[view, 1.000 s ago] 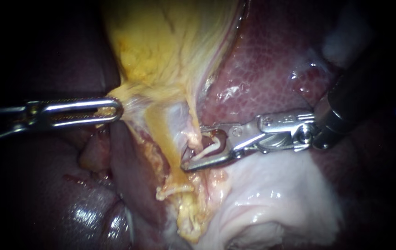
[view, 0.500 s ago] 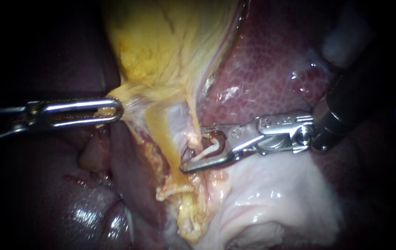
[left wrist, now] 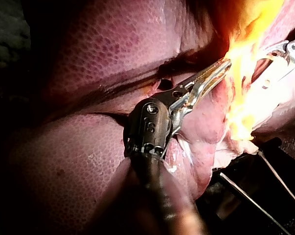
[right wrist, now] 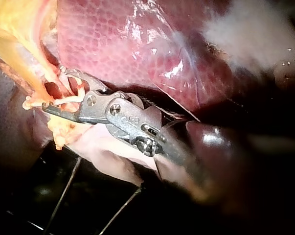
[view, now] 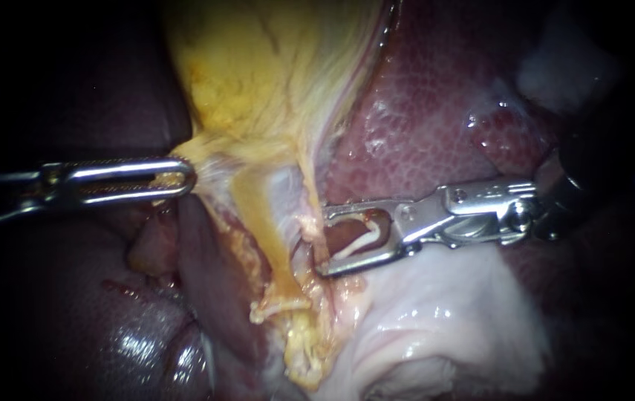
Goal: Clipping second clip left tube
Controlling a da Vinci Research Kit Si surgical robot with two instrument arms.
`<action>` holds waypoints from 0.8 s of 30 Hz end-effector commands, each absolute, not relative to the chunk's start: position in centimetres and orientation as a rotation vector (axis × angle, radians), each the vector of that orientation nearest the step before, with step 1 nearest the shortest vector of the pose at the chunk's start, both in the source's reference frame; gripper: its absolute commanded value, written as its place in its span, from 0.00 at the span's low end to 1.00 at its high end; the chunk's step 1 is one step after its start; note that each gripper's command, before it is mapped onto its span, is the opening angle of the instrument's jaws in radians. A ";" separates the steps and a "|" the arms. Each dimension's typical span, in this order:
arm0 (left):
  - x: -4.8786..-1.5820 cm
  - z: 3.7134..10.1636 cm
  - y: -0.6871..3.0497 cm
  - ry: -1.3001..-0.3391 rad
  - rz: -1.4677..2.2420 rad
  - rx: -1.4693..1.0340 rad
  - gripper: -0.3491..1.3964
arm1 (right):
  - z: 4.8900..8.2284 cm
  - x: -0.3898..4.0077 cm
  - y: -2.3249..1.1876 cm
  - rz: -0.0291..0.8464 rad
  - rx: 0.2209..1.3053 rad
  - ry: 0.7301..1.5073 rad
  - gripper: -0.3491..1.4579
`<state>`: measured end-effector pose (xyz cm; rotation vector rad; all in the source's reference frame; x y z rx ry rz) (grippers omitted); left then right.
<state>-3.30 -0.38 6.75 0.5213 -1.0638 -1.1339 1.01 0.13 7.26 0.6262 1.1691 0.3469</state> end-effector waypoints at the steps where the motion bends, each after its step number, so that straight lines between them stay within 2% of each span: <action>1: -3.30 6.75 -0.38 -1.064 -1.134 0.522 0.00 | 7.18 0.97 0.15 0.349 0.631 1.175 0.49; 6: -3.30 6.75 -0.37 -1.064 -1.134 0.522 0.00 | 6.89 0.89 0.20 0.368 0.641 1.209 0.49; 11: -3.30 6.75 -0.37 -1.064 -1.134 0.522 0.00 | 6.85 0.99 0.12 0.363 0.648 1.221 0.49; 16: -3.30 6.75 -0.37 -1.064 -1.134 0.522 0.00 | 7.04 1.13 -0.03 0.337 0.649 1.228 0.49; 24: -3.30 6.75 -0.38 -1.064 -1.134 0.522 0.00 | 7.60 1.42 -0.40 0.331 0.684 1.216 0.49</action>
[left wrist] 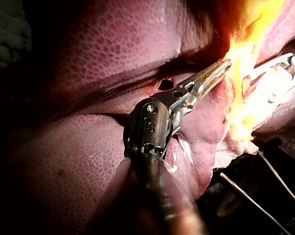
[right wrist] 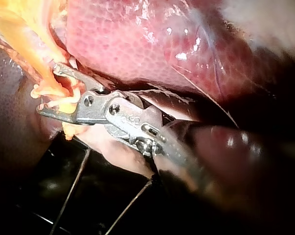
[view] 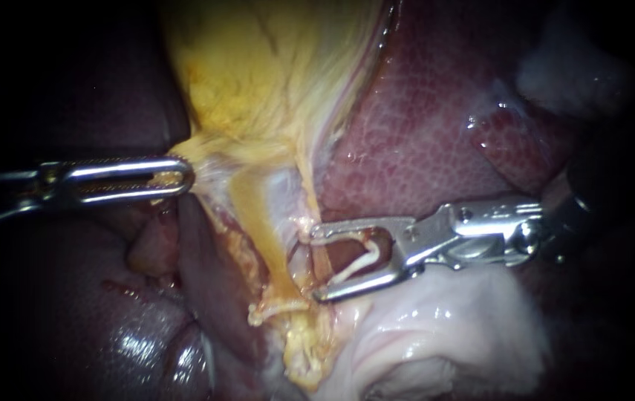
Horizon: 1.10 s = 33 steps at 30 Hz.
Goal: Clipping second clip left tube
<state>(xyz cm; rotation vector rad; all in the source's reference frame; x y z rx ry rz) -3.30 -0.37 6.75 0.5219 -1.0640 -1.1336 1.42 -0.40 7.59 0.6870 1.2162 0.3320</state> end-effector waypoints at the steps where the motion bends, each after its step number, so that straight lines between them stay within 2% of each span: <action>1: -3.30 6.75 -0.38 -1.064 -1.134 0.522 0.00 | 7.66 1.44 -0.42 0.333 0.685 1.208 0.49; 7: -3.30 6.74 -0.38 -1.064 -1.134 0.522 0.00 | 7.97 1.48 -0.47 0.345 0.685 1.183 0.50; 12: -3.30 6.74 -0.38 -1.064 -1.134 0.522 0.00 | 8.01 1.59 -0.50 0.352 0.693 1.180 0.50; 15: -3.31 6.74 -0.38 -1.064 -1.135 0.522 0.00 | 7.99 1.67 -0.52 0.366 0.732 1.195 0.50; 22: -3.30 6.74 -0.38 -1.064 -1.134 0.522 0.00 | 7.80 1.80 -0.59 0.410 0.858 1.297 0.50; 28: -3.29 6.76 -0.37 -1.064 -1.133 0.523 0.00 | 7.65 1.82 -0.65 0.414 0.945 1.337 0.50; 33: -3.29 6.78 -0.35 -1.064 -1.133 0.523 0.00 | 7.61 1.88 -0.69 0.402 0.971 1.348 0.49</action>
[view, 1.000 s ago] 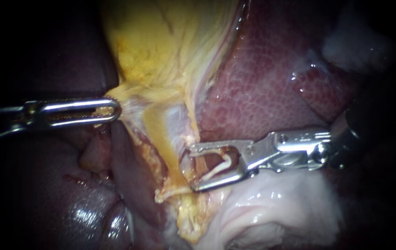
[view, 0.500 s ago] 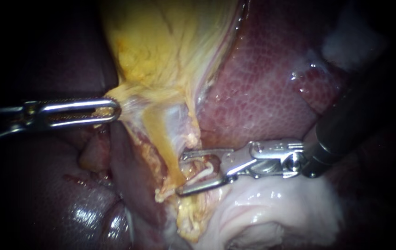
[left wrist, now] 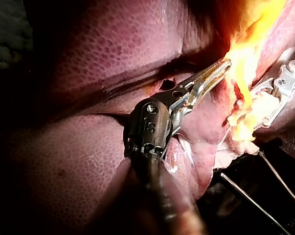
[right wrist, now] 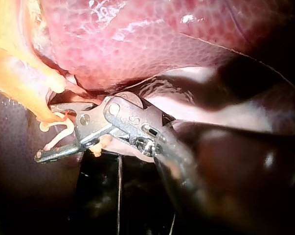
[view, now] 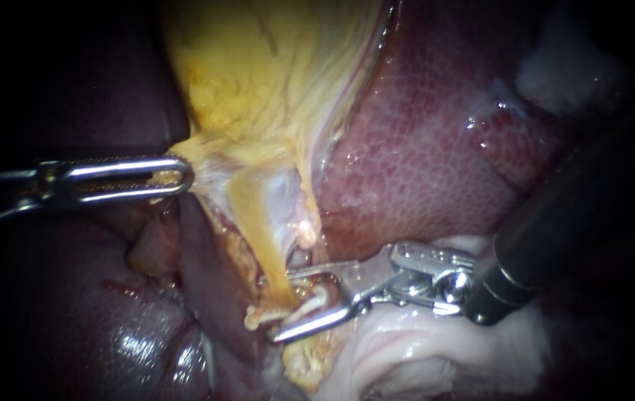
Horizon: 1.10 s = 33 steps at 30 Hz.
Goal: Clipping second clip left tube
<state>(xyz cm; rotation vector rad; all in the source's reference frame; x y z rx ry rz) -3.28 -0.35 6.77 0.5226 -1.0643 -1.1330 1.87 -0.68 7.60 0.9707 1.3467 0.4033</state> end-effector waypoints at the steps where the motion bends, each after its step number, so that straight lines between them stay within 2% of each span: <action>1: -3.29 6.79 -0.35 -1.064 -1.133 0.523 0.00 | 7.61 1.89 -0.69 0.402 0.971 1.348 0.49; 8: -3.42 6.80 -0.33 -1.063 -1.139 0.518 0.00 | 7.76 2.13 -0.80 0.403 0.962 1.346 0.49; 15: -3.41 6.79 -0.34 -1.063 -1.138 0.518 0.00 | 7.86 2.24 -0.85 0.401 0.962 1.343 0.48; 16: -3.41 6.79 -0.34 -1.063 -1.138 0.518 0.00 | 7.86 2.23 -0.85 0.398 0.964 1.344 0.45; 17: -3.41 6.79 -0.34 -1.063 -1.138 0.518 0.00 | 7.85 2.19 -0.85 0.386 0.985 1.342 0.34; 18: -3.41 6.79 -0.34 -1.063 -1.138 0.519 0.00 | 7.83 2.13 -0.84 0.361 1.028 1.340 0.19; 19: -3.40 6.79 -0.34 -1.064 -1.138 0.519 0.00 | 7.82 2.11 -0.83 0.360 1.025 1.331 0.07; 20: -3.40 6.79 -0.34 -1.064 -1.138 0.519 0.00 | 7.81 2.10 -0.81 0.365 1.019 1.332 0.00; 33: -3.39 6.79 -0.34 -1.064 -1.137 0.519 0.00 | 7.86 2.07 -0.75 0.362 1.020 1.334 0.00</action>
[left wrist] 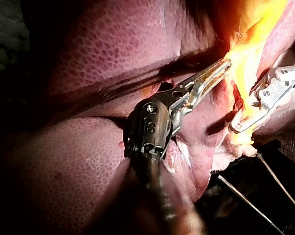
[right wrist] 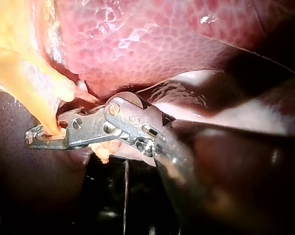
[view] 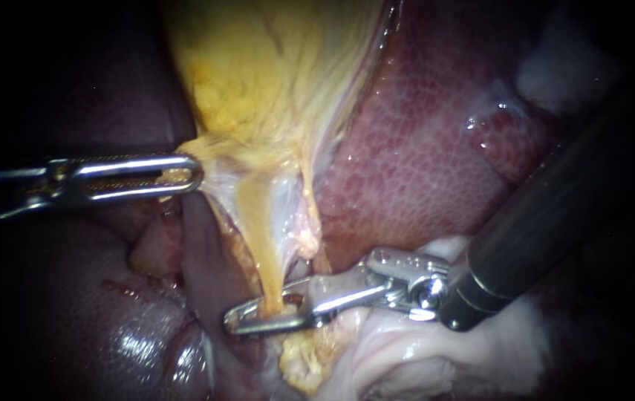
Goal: Clipping second clip left tube
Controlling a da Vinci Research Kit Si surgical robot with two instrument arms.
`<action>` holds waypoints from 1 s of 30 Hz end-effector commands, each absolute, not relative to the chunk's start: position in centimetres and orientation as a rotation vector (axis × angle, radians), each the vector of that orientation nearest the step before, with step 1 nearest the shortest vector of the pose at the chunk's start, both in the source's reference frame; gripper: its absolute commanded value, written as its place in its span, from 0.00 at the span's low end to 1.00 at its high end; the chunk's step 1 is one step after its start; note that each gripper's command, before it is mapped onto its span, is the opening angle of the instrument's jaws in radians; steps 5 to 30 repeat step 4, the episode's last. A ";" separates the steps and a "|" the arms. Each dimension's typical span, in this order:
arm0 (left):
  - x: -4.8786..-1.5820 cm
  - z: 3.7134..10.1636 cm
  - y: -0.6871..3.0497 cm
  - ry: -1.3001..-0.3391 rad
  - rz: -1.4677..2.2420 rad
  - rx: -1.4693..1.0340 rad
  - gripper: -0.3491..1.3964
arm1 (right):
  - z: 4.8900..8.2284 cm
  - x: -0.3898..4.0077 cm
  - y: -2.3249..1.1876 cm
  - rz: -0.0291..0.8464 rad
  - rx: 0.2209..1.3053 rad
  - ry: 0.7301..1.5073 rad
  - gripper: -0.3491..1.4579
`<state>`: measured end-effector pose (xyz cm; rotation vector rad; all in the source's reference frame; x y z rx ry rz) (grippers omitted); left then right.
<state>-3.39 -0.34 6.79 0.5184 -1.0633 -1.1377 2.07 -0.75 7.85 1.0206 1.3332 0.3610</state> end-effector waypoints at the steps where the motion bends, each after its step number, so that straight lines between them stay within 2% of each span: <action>1: -3.39 6.79 -0.34 -1.064 -1.137 0.519 0.00 | 7.86 2.06 -0.75 0.362 1.020 1.334 0.00; 30: -3.39 6.79 -0.34 -1.064 -1.137 0.519 0.00 | 7.89 2.06 -0.74 0.362 1.020 1.333 0.00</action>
